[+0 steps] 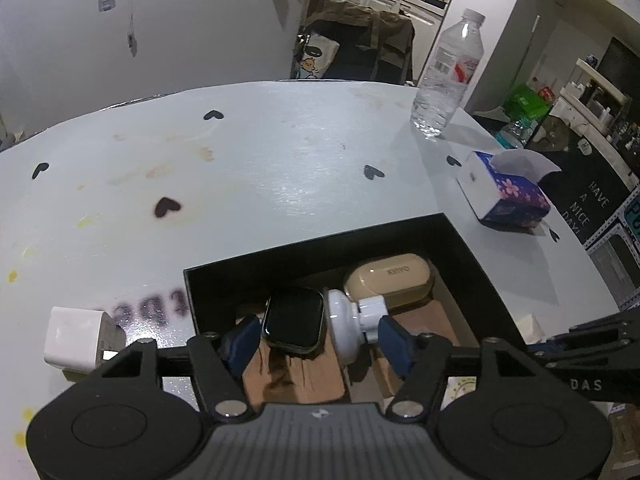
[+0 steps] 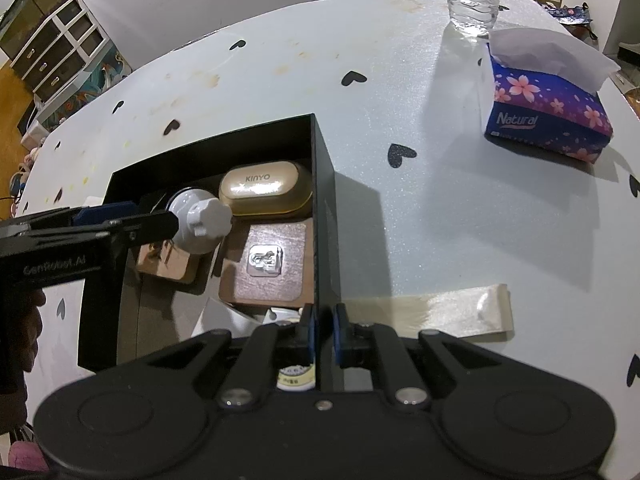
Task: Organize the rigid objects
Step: 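Carry the smartwatch into the black box and release it, then move the left gripper to the white USB charger cube and grasp it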
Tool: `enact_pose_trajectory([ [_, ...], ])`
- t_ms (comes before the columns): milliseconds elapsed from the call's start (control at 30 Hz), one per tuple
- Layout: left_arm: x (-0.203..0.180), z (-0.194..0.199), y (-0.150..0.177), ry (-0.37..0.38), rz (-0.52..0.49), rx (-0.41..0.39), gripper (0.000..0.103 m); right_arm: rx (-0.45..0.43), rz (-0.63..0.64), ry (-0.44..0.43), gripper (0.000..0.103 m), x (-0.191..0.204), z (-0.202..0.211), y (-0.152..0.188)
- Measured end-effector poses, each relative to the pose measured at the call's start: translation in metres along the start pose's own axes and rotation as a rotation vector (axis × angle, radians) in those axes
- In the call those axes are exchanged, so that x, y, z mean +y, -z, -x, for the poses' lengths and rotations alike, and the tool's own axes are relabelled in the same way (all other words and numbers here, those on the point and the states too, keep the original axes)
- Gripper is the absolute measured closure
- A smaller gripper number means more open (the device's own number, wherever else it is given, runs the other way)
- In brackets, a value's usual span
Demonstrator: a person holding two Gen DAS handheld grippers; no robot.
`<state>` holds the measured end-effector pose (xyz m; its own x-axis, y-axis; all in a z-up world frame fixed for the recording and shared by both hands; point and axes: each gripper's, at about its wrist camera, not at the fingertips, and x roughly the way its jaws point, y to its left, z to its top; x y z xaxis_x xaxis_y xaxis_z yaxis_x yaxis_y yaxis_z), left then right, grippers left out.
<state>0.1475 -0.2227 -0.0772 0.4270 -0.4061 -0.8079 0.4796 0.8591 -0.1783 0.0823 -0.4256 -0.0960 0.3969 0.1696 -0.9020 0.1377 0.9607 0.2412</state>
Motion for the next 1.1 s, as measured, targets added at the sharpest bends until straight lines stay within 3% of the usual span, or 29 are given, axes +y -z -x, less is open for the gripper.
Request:
enact_pose_trajectory([
  [733,-0.035,0.057,0.016,0.012,-0.056,-0.010,0.002,0.000,0.000,0.000,0.094,0.000,0.000,0.000],
  [1100,-0.034,0.074,0.029,-0.003,-0.031,-0.026,0.000,-0.001,0.003,0.002,0.094,0.001,0.000,0.000],
])
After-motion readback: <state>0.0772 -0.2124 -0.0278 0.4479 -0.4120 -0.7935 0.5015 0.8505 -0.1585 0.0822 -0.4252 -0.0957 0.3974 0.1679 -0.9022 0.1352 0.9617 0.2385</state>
